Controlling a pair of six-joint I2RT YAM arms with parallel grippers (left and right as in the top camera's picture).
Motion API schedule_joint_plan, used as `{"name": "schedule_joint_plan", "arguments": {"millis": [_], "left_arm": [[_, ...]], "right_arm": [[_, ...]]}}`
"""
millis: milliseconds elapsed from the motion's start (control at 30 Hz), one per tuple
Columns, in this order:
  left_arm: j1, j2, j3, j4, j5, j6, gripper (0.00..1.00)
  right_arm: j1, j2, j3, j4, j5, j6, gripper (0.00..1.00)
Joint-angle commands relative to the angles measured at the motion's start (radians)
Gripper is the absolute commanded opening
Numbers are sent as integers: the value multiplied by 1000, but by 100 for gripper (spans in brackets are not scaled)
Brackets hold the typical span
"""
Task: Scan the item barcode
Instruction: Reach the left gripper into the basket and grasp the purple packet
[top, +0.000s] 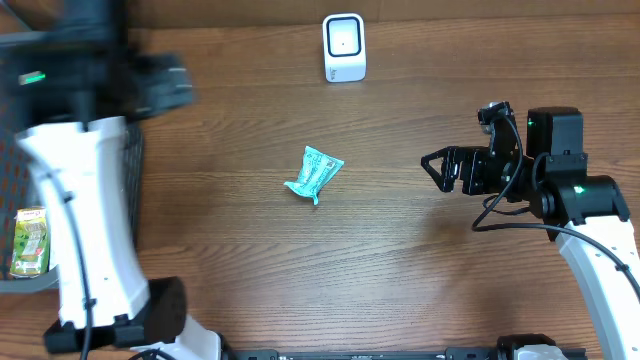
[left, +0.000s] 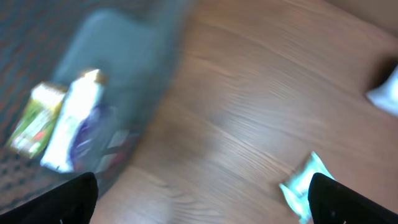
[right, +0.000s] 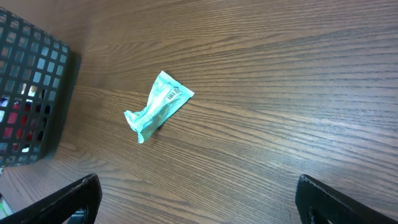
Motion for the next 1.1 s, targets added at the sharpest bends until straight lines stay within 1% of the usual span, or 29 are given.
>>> {"name": "schedule_joint_plan", "arguments": {"millis": [0,67,167,267,333,433,567,700,900,1067], "left_arm": [[231,-37,-46,-6,109,-57,100],[372,-37,-66,-6,178,-60,100],[549,-33,-126,13,270,-59,100],[669,-33,-227,80,341,-58,100],[716,-33,-309,135,391,-50,100],[730,-33,-435,222,429,-3,100],[692,-33,-593,335,427,40,100],[662,-23,-743,463,423,39,100],[661,12,-856,561,420,20,100],[645,90,-866,536,412,48,100]], "right_arm": [[-6,1,20,-3,5,-1,100],[-6,1,20,-6,6,-1,100],[-6,1,20,-10,6,-1,100],[-6,1,20,-16,6,-1,100],[-6,1,20,-18,6,-1,100],[-6,1,20,-17,6,-1,100],[-6,1,20,-20,5,-1,100],[-6,1,20,-44,6,-1,100],[-6,1,19,-61,10,-1,100],[-6,1,20,-57,9,-1,100]]}}
